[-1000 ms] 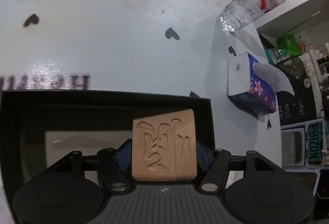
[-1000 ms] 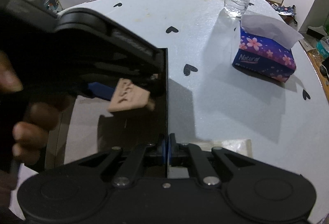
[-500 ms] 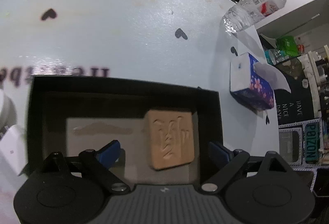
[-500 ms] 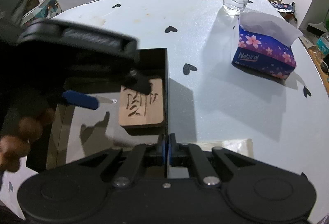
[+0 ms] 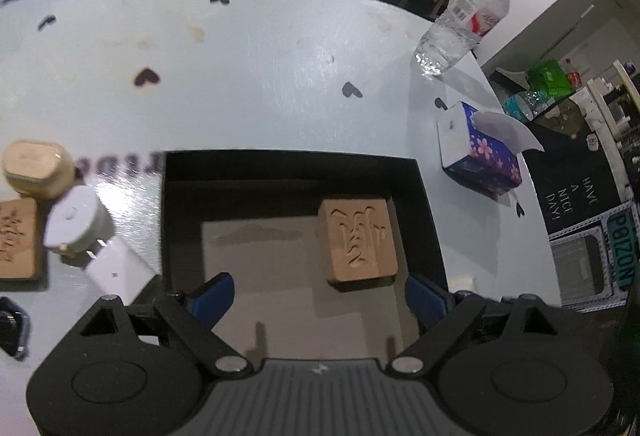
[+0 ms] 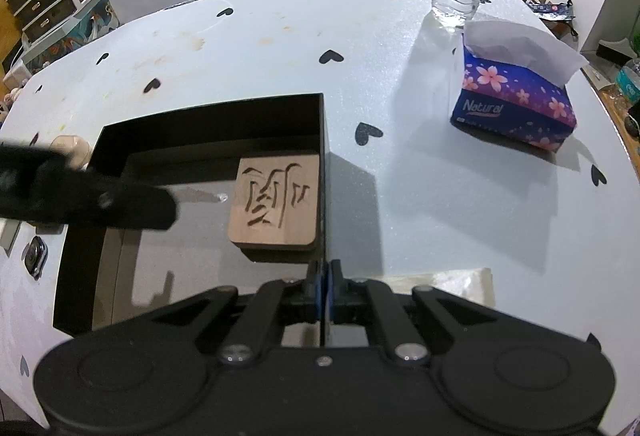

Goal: Organize rigid objects
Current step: 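Withdraw the left gripper from the box back over the table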

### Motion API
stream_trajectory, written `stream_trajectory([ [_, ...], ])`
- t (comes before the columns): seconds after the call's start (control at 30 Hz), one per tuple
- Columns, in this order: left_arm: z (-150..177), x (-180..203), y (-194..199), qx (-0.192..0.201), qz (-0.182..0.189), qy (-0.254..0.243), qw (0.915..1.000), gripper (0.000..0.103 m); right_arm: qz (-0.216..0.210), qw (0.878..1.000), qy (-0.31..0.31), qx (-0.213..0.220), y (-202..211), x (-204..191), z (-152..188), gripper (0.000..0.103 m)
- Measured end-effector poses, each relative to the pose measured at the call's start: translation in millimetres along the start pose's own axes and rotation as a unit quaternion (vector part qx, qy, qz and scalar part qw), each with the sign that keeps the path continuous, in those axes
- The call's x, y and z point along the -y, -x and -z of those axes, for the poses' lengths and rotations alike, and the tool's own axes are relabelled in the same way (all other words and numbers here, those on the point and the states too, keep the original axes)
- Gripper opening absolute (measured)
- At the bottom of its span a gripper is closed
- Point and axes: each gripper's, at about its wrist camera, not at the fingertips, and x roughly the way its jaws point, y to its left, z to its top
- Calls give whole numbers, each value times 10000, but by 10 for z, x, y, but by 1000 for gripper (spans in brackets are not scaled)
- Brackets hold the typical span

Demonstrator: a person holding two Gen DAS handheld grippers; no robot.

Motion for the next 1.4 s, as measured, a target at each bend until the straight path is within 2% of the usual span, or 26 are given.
stream_trajectory([
  [0.37,245,-86,327,481,-271,-429,9976,95,26,10000,20,33,11,-17,17,4],
  [0.57,358,-143,449,756,-387,-631,9944,100,11,9999,-102,42,11,3,17,4],
  [0.87,496,-227,551,1144,-571,-1002,9867,103,56,9997,-226,113,20,3,39,4],
  [1.03,601,-310,576,1446,-800,-1277,9780,103,17,9997,-213,73,18,16,24,4],
  [1.2,711,-563,576,1550,-993,-1115,9766,103,109,9999,-74,53,10,-25,14,3],
  [1.3,753,-790,568,1534,-1158,-795,9781,103,109,9999,-82,46,11,-21,14,3],
  [1.4,776,-1021,581,1597,-1396,-459,9762,103,114,9999,-97,42,11,-21,12,3],
])
